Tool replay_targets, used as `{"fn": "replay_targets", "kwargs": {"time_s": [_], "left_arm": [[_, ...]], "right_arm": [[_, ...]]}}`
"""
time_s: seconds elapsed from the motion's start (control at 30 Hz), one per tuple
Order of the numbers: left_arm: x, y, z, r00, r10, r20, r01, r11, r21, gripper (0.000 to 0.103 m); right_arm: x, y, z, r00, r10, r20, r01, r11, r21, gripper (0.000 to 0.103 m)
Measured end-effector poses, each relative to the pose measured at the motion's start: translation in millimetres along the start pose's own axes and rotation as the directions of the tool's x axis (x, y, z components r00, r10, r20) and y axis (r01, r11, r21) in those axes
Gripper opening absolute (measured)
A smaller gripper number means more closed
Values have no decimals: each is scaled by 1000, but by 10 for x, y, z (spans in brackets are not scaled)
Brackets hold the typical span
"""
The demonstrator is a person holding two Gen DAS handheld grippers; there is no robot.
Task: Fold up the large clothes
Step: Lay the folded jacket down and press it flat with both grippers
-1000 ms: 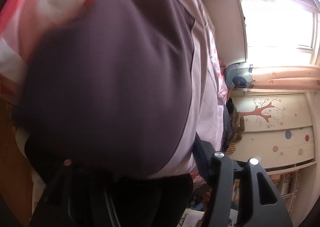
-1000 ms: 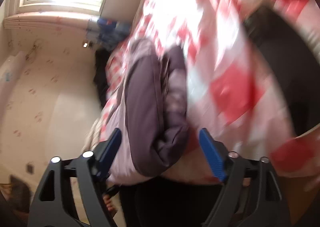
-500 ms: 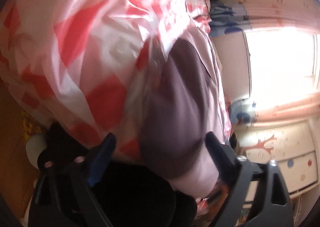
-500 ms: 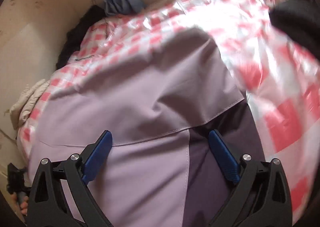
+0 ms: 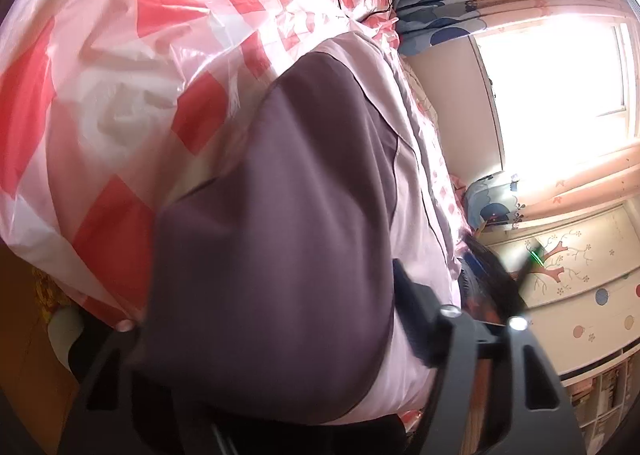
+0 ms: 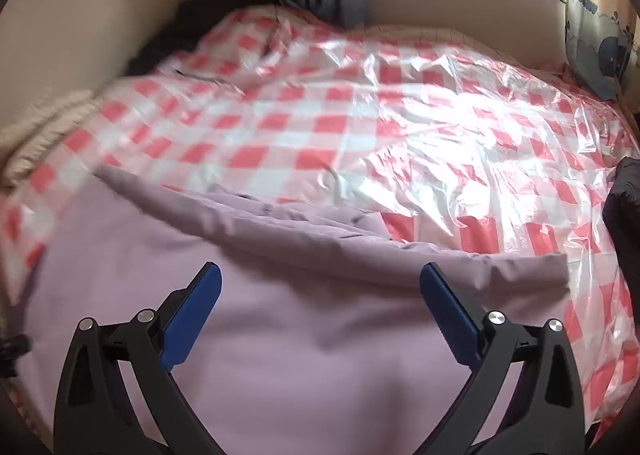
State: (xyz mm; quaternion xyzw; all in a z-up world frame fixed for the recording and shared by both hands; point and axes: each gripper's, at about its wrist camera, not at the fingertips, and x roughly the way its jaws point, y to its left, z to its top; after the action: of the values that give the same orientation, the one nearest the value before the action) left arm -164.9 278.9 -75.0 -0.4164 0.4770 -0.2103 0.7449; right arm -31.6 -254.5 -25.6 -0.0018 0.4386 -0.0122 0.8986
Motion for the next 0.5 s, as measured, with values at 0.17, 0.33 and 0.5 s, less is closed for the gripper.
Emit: {"fn": "replay_targets", "kwargs": {"time_s": [0.17, 0.33, 0.5], "left_arm": [[20, -75, 26, 1000, -16, 2, 16, 999, 45, 56], [24, 11, 3, 999, -36, -19, 36, 999, 32, 56], [63, 26, -6, 998, -66, -2, 66, 998, 11, 57]], "right_arm": [[646, -112, -25, 982, 57, -182, -34, 991, 129, 97], [146, 26, 145, 998, -4, -62, 7, 998, 57, 97], [1014, -15, 190, 969, -78, -233, 85, 996, 22, 97]]}}
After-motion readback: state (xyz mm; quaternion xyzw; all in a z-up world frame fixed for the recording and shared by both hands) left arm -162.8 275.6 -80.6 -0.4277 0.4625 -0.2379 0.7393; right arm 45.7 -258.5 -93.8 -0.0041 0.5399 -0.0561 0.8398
